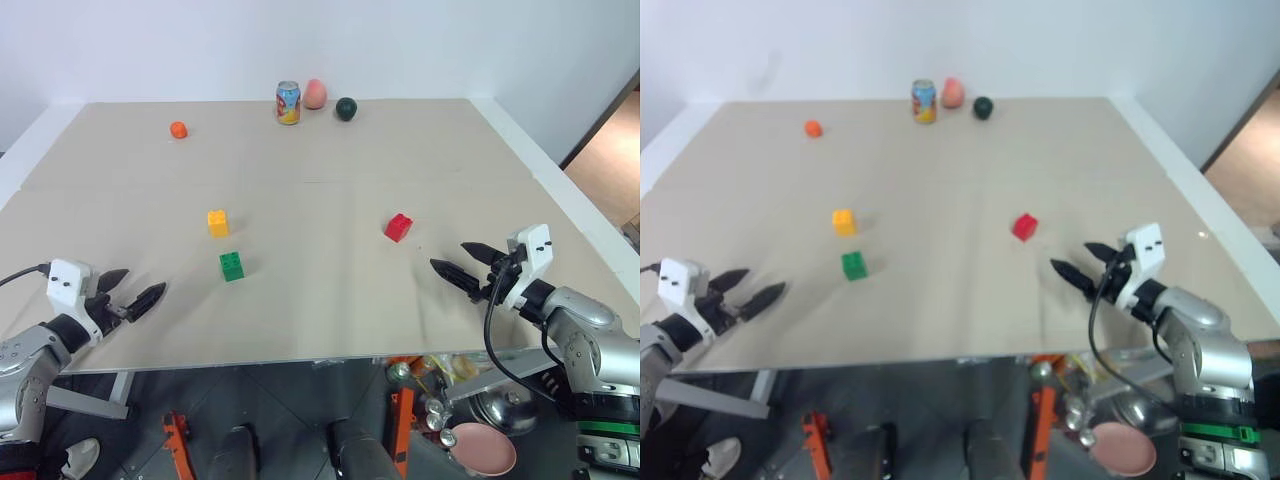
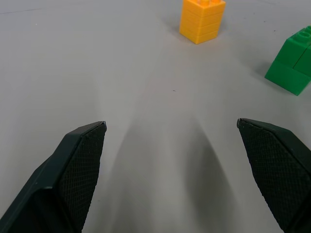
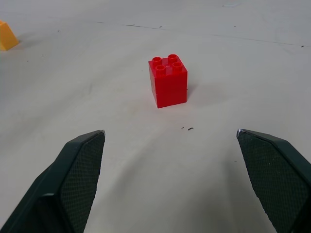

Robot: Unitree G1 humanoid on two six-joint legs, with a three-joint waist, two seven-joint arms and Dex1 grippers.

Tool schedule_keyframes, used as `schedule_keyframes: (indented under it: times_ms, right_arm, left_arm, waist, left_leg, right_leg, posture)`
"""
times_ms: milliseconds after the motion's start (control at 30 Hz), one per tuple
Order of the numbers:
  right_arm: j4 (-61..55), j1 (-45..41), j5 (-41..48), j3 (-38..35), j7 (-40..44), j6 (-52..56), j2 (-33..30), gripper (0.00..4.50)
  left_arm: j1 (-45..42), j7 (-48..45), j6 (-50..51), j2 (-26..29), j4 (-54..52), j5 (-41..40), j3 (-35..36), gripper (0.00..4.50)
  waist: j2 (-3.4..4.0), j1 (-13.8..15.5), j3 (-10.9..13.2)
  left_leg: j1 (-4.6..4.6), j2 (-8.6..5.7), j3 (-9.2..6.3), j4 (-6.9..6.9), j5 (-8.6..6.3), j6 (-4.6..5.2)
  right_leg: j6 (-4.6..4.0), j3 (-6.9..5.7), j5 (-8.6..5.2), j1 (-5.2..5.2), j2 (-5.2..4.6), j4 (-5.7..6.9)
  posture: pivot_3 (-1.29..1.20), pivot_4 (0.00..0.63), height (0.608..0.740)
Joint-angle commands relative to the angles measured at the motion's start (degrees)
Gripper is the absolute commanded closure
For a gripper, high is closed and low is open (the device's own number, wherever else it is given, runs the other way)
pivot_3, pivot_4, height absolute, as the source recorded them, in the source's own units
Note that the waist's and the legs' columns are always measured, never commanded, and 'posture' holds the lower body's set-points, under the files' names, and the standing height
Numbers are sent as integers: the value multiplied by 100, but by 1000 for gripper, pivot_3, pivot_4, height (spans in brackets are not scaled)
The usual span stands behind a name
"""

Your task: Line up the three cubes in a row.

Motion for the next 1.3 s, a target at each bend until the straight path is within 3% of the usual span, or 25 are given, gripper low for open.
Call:
schedule_keyframes:
  times_ms: [33, 500, 700, 1000, 1300]
  right_arm:
    - [-184, -53, 9, -16, 23, -63, -46, 0]
    - [1626, -1464, -853, 646, 359, -976, -104, 0]
    - [2689, -2170, -1128, 976, 661, -1385, 88, 0]
    - [4202, -3116, -1611, 1366, 844, -2143, 539, 0]
    - [5017, -3483, -1835, 1379, 905, -2605, 780, 0]
  left_arm:
    - [4, -234, 1, 218, -175, -2, 66, 42]
    - [-782, -1311, 959, 638, -1297, -817, -306, 42]
    - [-1040, -1703, 875, 789, -1514, -582, -788, 42]
    - [-1282, -1834, 618, 573, -1727, -213, -1561, 42]
    - [-1189, -1774, 622, 414, -2016, -62, -1947, 42]
  waist:
    - [0, 0, 0]
    - [-1, -2, 2]
    - [0, -13, 2]
    - [0, -14, 2]
    - [0, -15, 2]
  left_leg:
    - [0, 0, 0, 0, 0, 0]
    - [1, 6, 12, 0, 0, 0]
    - [3, 6, 15, 1, 0, 0]
    - [2, 7, 15, 3, 1, 1]
    - [3, 7, 13, 3, 1, 1]
  right_leg:
    - [0, 0, 0, 0, 0, 0]
    - [-3, 1, 3, -3, 3, 2]
    - [-1, 1, 5, -1, 3, 4]
    - [2, 3, 7, -1, 4, 6]
    - [5, 3, 7, 1, 5, 10]
  posture:
    - [0, 150, 740]
    - [0, 150, 740]
    - [0, 150, 740]
    - [0, 150, 740]
    - [0, 150, 740]
